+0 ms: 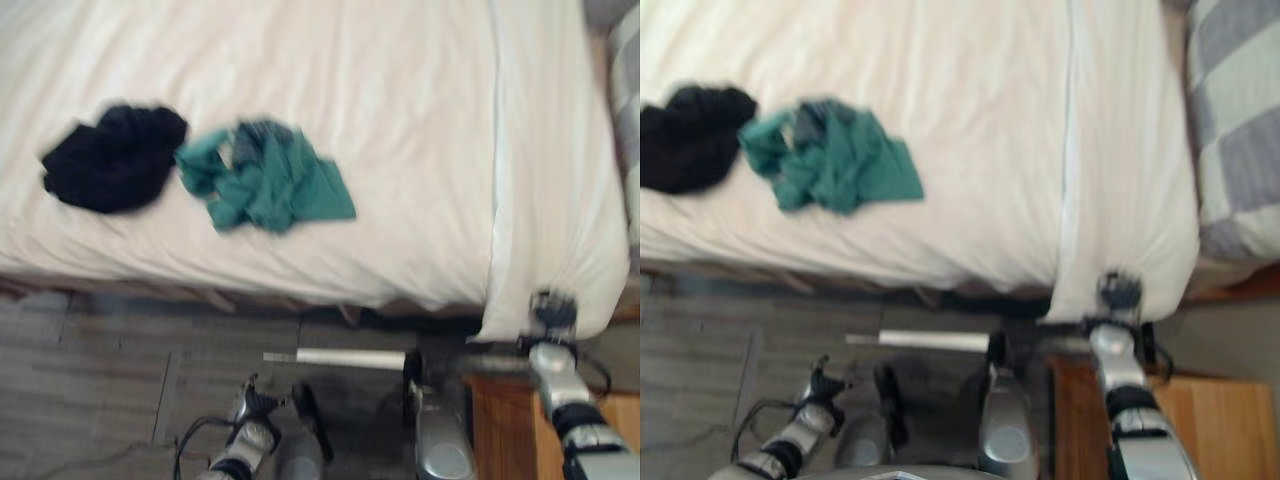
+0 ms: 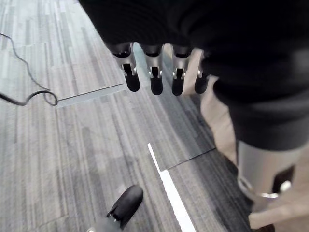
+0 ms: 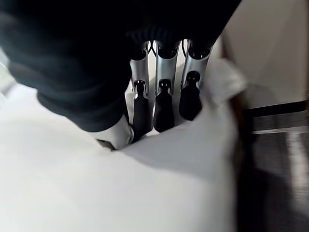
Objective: Tidy up the quilt and then pick up the clothes from the bed and put them into the laundry hamper.
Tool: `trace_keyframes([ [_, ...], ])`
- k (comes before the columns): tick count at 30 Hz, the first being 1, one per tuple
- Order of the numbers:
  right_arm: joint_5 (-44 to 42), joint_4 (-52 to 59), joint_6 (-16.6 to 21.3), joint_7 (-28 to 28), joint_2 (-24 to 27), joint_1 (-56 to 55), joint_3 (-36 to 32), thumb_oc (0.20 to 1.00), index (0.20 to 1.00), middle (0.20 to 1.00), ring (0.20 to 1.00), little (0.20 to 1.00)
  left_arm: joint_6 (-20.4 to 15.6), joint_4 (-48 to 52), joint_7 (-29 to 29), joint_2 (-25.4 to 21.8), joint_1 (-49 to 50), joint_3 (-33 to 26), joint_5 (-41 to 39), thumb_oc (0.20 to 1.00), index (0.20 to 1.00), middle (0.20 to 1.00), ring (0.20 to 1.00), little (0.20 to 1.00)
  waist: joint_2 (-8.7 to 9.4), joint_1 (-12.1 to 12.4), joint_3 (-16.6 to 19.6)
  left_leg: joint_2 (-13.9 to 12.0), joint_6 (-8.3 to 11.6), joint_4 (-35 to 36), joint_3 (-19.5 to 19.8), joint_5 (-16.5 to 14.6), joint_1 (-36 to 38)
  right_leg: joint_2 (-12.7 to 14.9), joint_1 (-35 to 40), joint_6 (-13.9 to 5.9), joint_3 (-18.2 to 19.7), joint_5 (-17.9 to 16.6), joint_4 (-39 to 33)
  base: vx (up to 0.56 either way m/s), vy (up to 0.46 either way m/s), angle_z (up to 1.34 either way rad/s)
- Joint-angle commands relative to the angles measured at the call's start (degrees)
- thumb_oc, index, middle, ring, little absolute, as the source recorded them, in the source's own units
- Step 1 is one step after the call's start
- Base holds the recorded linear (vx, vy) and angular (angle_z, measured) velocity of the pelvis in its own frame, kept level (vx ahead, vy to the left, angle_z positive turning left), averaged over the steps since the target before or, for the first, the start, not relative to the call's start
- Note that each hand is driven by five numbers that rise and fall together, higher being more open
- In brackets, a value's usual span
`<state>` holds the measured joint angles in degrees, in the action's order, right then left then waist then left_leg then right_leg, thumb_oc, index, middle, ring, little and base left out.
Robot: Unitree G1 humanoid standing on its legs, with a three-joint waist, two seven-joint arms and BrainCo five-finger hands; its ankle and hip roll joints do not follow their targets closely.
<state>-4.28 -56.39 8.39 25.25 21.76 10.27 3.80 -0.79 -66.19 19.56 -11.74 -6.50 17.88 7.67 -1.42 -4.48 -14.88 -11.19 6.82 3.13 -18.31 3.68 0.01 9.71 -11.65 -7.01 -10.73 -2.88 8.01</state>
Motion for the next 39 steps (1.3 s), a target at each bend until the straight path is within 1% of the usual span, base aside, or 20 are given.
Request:
trace_keyframes([
  [1, 6.0, -9.6, -8.3, -6.4, -7.8, -9.4, 6.1, 1.0, 1.0, 1.0, 1.0, 1.0, -0.1, -2.3, -1.4, -0.9, -1.1, -0.1, 3.4, 1.0, 1.0, 1.0, 1.0, 1.0, 0.16, -1.3, -1.4, -0.9, 1.81, 1.9, 0.9, -0.5, -0.5, 2.6, 2.8, -4.19, 0.4, -0.2, -6.3, 0.15, -0.039, 0.11],
  [5, 9.2, -10.5, -8.5, -8.2, -6.3, -7.2, 7.9, 1.0, 1.0, 1.0, 1.0, 1.0, -0.7, -3.8, -2.7, -1.1, -0.9, -0.4, 4.0, 1.0, 1.0, 1.0, 1.0, 1.0, -0.28, -0.9, -0.6, -0.9, 2.26, -2.7, 1.4, -1.8, -1.2, 3.0, 6.4, -3.76, -0.1, 0.7, -8.6, 0.06, -0.03, 0.12],
  [6, 9.3, -9.9, -8.6, -8.3, -5.4, -6.6, 7.8, 1.0, 1.0, 1.0, 1.0, 1.0, -0.9, -3.2, -2.8, -1.1, -0.9, -0.4, 3.6, 1.0, 1.0, 1.0, 1.0, 1.0, -0.1, -0.8, -1.4, -1.1, 2.89, -11.1, 2.7, -1.9, -4.2, 3.5, 7.3, -3.16, -0.4, 1.0, -8.9, 0.0, 0.0, 0.0],
  [9, 8.6, -10.1, -8.5, -7.9, -4.0, -5.2, 6.8, 1.0, 1.0, 1.0, 1.0, 1.0, -1.8, -1.4, -1.8, -1.6, -1.9, -1.8, -0.1, 1.0, 1.0, 1.0, 1.0, 1.0, 0.33, 0.2, -3.0, -3.4, 6.4, -21.8, 5.9, 3.4, -11.5, 5.3, 9.0, -2.75, -1.8, 1.6, -10.0, 0.01, 0.101, 0.16],
  [12, 8.9, -9.9, -9.1, -8.4, -4.6, -6.2, 6.7, 1.0, 1.0, 1.0, 1.0, 1.0, -2.2, 0.1, -0.7, -2.0, -0.9, -4.6, -2.9, 1.0, 1.0, 1.0, 1.0, 1.0, 0.58, 0.8, -1.4, -7.1, 4.93, -10.0, 2.2, 3.0, -8.7, 6.9, 9.8, -4.64, -1.3, 2.0, -10.1, 0.21, 0.33, 0.16],
  [15, 8.6, -10.6, -9.2, -9.3, -4.6, -8.0, 5.2, 1.0, 1.0, 1.0, 1.0, 1.0, -2.0, -1.6, -1.3, -2.0, -0.2, -4.4, -1.4, 1.0, 1.0, 1.0, 1.0, 1.0, 0.76, 1.5, 0.7, -12.9, 6.87, -0.3, 2.0, 9.2, -10.7, 9.8, 11.7, -7.07, -1.7, 2.9, -9.8, 0.3, 0.557, 0.02],
  [17, 8.6, -10.6, -9.2, -9.3, -4.6, -8.0, 5.2, 1.0, 1.0, 1.0, 1.0, 1.0, -2.1, -1.6, -1.3, -2.0, -0.2, -4.4, -1.4, 1.0, 1.0, 1.0, 1.0, 1.0, 0.81, 1.5, 0.7, -12.8, 6.86, -0.2, 2.0, 9.3, -10.7, 9.9, 11.7, -7.1, -1.7, 2.9, -9.7, 0.25, 0.48, 0.12],
  [20, 8.6, -13.1, -9.9, -10.3, -6.0, -10.7, 3.0, 1.0, 1.0, 1.0, 1.0, 1.0, -1.3, -1.7, -2.1, -4.2, -1.7, -2.3, 2.5, 1.0, 1.0, 1.0, 1.0, 1.0, 3.63, 1.2, 2.2, -9.7, 4.83, -3.7, 0.7, 4.2, -9.8, 16.9, 11.5, -7.99, -1.2, -8.1, -1.9, 0.35, 0.717, 0.09],
  [22, 8.2, -12.5, -10.2, -10.6, -7.0, -10.6, 3.6, 1.0, 1.0, 1.0, 1.0, 1.0, -0.6, -2.8, -2.8, -5.3, -1.8, -3.8, 1.3, 1.0, 1.0, 1.0, 1.0, 1.0, 4.67, 1.9, 1.4, -8.4, 3.41, -4.3, -3.0, 1.6, -6.9, 20.6, 9.9, -7.07, -9.4, -11.5, 3.7, 0.24, 0.517, -0.3],
  [24, 7.4, -11.5, -9.3, -11.0, -7.4, -10.7, 4.1, 1.0, 1.0, 1.0, 1.0, 1.0, 0.0, -2.6, -4.1, -7.0, -2.3, -1.8, 4.6, 1.0, 1.0, 1.0, 1.0, 1.0, 5.32, 0.7, 1.2, -6.3, 2.31, -2.1, -5.4, 1.1, -4.2, 16.6, 7.0, -6.12, -10.3, -7.3, 8.7, 0.26, 0.527, -0.48],
  [27, 5.7, -10.6, -8.6, -10.9, -8.3, -10.6, 5.2, 1.0, 1.0, 1.0, 1.0, 1.0, 0.7, -3.0, -5.6, -7.9, -2.8, -1.3, 6.1, 1.0, 1.0, 1.0, 1.0, 1.0, 5.76, -2.0, 0.4, -1.9, 1.49, 0.4, -7.6, -0.1, -1.0, 2.0, 2.1, -5.47, -8.4, 1.4, 4.8, 0.23, 0.419, -0.41],
  [29, 5.8, -10.5, -8.4, -10.9, -8.5, -9.9, 6.0, 1.0, 1.0, 1.0, 1.0, 1.0, 0.7, -3.7, -6.0, -7.6, -2.8, -1.5, 6.3, 1.0, 1.0, 1.0, 1.0, 1.0, 6.02, -2.3, -0.1, 0.1, 1.02, -0.4, -7.9, -2.4, 0.5, -0.7, 2.1, -5.33, -10.0, 1.0, 1.3, 0.22, 0.311, 0.29],
  [30, 6.3, -10.1, -8.1, -11.0, -8.0, -9.4, 6.3, 1.0, 1.0, 1.0, 1.0, 1.0, 0.3, -4.4, -6.4, -6.7, -2.5, -1.8, 6.9, 1.0, 1.0, 1.0, 1.0, 1.0, 5.63, -2.8, -0.3, 2.6, 0.25, -6.9, -7.9, -8.1, 0.9, -0.9, 3.2, -2.84, -12.0, 2.4, -2.5, 0.24, 0.34, 0.27],
  [31, 6.3, -10.1, -8.1, -11.0, -8.0, -9.4, 6.3, 1.0, 1.0, 1.0, 1.0, 1.0, 0.3, -4.5, -6.4, -6.7, -2.5, -1.8, 6.9, 1.0, 1.0, 1.0, 1.0, 1.0, 5.6, -2.8, -0.3, 2.6, 0.26, -7.0, -7.9, -8.2, 0.8, -0.9, 3.2, -2.84, -12.1, 2.4, -2.5, 0.25, 0.329, 0.19],
  [32, 6.4, -8.4, -7.9, -11.1, -6.5, -7.8, 8.1, 1.0, 1.0, 1.0, 1.0, 1.0, -0.1, -3.7, -5.6, -5.4, -3.3, -1.2, 6.7, 1.0, 1.0, 1.0, 1.0, 1.0, 5.04, -2.6, -2.1, 0.3, 1.75, -25.1, -7.7, -8.9, -4.2, -1.0, 5.2, 1.01, -10.2, 4.9, -2.5, 0.1, 0.116, 0.24],
  [33, 6.4, -8.4, -7.9, -11.1, -6.4, -7.7, 8.0, 1.0, 1.0, 1.0, 1.0, 1.0, -0.1, -3.7, -5.6, -5.3, -3.4, -1.2, 6.7, 1.0, 1.0, 1.0, 1.0, 1.0, 4.74, -2.6, -2.2, -0.3, 2.0, -26.2, -7.4, -9.3, -4.7, -1.4, 5.2, 1.2, -10.3, 5.1, -2.5, 0.14, 0.197, 0.29],
  [34, 7.8, -9.1, -8.3, -10.5, -5.4, -5.6, 10.1, 1.0, 1.0, 1.0, 1.0, 1.0, -0.4, -2.6, -4.9, -5.0, -4.5, -1.0, 5.2, 1.0, 1.0, 1.0, 1.0, 1.0, 4.91, -0.6, -4.1, -3.6, 5.19, -39.5, -6.2, -4.7, -9.9, -0.5, 6.9, 2.94, -10.7, 6.6, -2.6, 0.03, 0.051, 0.12],
  [37, 8.3, -10.5, -9.5, -9.8, -4.7, -2.6, 9.4, 1.0, 1.0, 1.0, 1.0, 1.0, -0.1, -1.5, -4.5, -3.9, -5.3, 0.4, 5.8, 1.0, 1.0, 1.0, 1.0, 1.0, 2.3, -1.6, -3.2, -12.2, 5.17, -35.4, -7.3, -3.1, -9.6, 1.3, 7.0, 0.79, -9.7, 6.4, -2.6, 0.09, 0.491, -0.19],
  [38, 8.3, -10.5, -9.5, -9.8, -4.7, -2.6, 9.4, 1.0, 1.0, 1.0, 1.0, 1.0, -0.1, -1.5, -4.5, -3.8, -5.3, 0.4, 5.8, 1.0, 1.0, 1.0, 1.0, 1.0, 2.34, -1.4, -3.3, -12.1, 5.16, -35.1, -7.6, -3.0, -9.2, 1.4, 7.1, 0.72, -9.5, 6.4, -2.6, 0.17, 0.766, -0.43],
  [39, 8.1, -9.1, -9.6, -10.1, -5.0, -2.3, 9.3, 1.0, 1.0, 1.0, 1.0, 1.0, -0.2, -1.0, -5.0, -3.2, -5.2, 1.5, 6.2, 1.0, 1.0, 1.0, 1.0, 1.0, 0.98, -2.2, -1.3, -13.0, 4.34, -23.7, -6.5, -2.6, -6.1, 4.0, 6.9, -1.6, -7.4, 5.6, -3.1, 0.18, 0.83, -0.56],
])
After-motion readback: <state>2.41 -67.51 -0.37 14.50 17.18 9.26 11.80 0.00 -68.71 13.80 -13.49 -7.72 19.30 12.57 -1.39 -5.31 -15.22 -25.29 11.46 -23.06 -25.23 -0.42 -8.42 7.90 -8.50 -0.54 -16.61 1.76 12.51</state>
